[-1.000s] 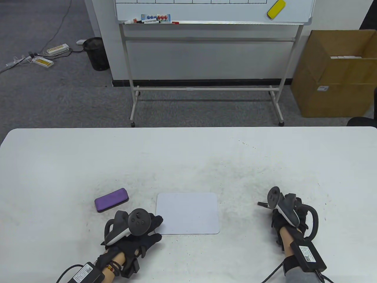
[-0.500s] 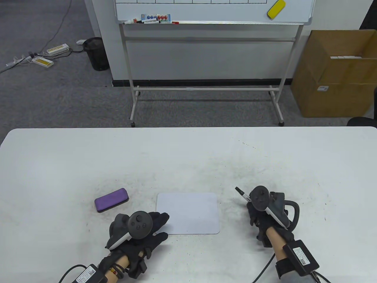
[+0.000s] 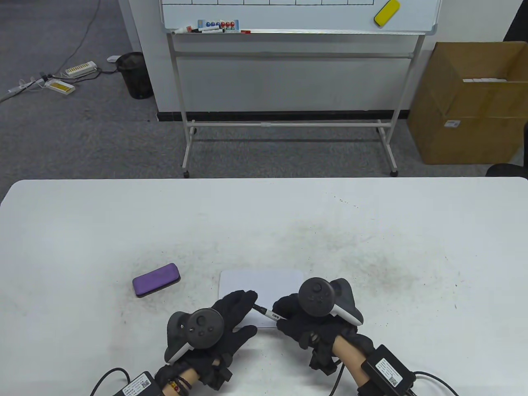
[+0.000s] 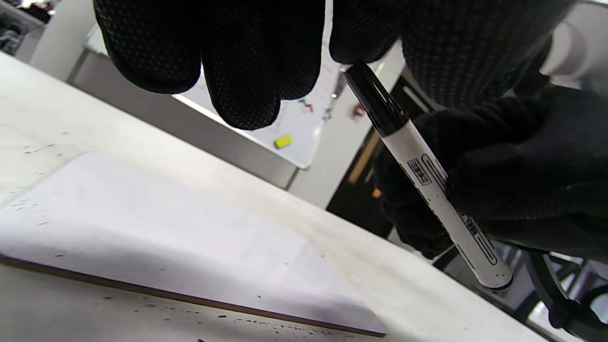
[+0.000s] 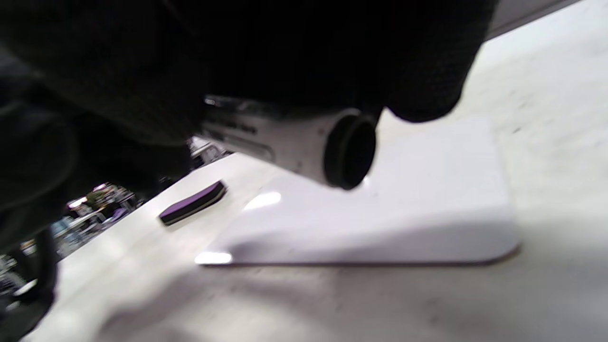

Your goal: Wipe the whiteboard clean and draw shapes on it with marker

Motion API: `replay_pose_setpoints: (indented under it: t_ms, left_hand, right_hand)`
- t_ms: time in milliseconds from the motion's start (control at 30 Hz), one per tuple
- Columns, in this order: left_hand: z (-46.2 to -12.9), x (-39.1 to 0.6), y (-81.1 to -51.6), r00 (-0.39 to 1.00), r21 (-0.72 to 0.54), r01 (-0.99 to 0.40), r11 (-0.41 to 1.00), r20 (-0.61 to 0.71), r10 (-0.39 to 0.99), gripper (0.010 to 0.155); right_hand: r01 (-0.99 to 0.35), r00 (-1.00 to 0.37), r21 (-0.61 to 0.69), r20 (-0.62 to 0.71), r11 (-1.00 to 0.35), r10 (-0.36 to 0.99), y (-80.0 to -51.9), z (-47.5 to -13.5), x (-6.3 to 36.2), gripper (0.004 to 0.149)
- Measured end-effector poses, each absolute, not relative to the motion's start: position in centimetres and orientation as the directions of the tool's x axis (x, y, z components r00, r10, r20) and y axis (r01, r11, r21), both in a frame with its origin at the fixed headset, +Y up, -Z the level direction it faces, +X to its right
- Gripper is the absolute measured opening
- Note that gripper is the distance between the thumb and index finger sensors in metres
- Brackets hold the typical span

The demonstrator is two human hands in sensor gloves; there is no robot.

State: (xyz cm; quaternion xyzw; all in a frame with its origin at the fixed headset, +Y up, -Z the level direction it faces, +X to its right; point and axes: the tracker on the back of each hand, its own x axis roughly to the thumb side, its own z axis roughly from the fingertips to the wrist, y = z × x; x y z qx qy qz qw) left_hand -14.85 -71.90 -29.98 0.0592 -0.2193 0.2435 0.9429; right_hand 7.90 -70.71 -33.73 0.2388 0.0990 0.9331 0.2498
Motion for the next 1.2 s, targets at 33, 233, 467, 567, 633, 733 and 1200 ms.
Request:
replay_pose_setpoints:
  t_ms: [33,233,467,567,633,733,1200]
  left_hand:
    - [-29.9,-14.7,-71.8,0.789,0.010,-0.473,0.881,0.449,0.419,0.067]
    - [-29.5,-14.3,-71.4,0.807,0.056,-0.406,0.912,0.490,0.328,0.051]
    - [-29.6,-15.0,-70.5,0.791,0.128,-0.459,0.879,0.511,0.338,0.047]
    - [-29.8,-16.1,-70.2,0.790,0.160,-0.526,0.835,0.456,0.410,0.047]
    - [-30.0,-16.7,-70.3,0.776,0.172,-0.579,0.797,0.415,0.475,0.047]
    - [-30.0,-16.9,-70.3,0.775,0.202,-0.603,0.772,0.379,0.506,0.047]
    - [-29.7,-15.2,-70.9,0.772,0.152,-0.584,0.797,0.408,0.487,0.048]
  right_hand:
    - [-0.413,-0.759,0.319,0.397,-0.853,0.517,-70.7,-33.7,7.7,0.053]
    - [-0.456,-0.693,0.460,0.354,-0.762,0.628,-71.4,-33.9,7.9,0.052]
    - [-0.642,-0.553,0.511,0.206,-0.571,0.807,-71.9,-34.8,9.8,0.055]
    - [-0.806,-0.435,0.390,0.118,-0.445,0.893,-72.5,-35.0,11.3,0.077]
    - [-0.866,-0.401,0.310,0.041,-0.393,0.915,-72.7,-35.0,11.9,0.089]
    - [-0.929,-0.261,0.284,-0.043,-0.238,0.964,-73.6,-35.2,12.4,0.090]
    - [-0.926,0.187,0.281,-0.239,0.253,0.953,-75.5,-34.0,10.4,0.056]
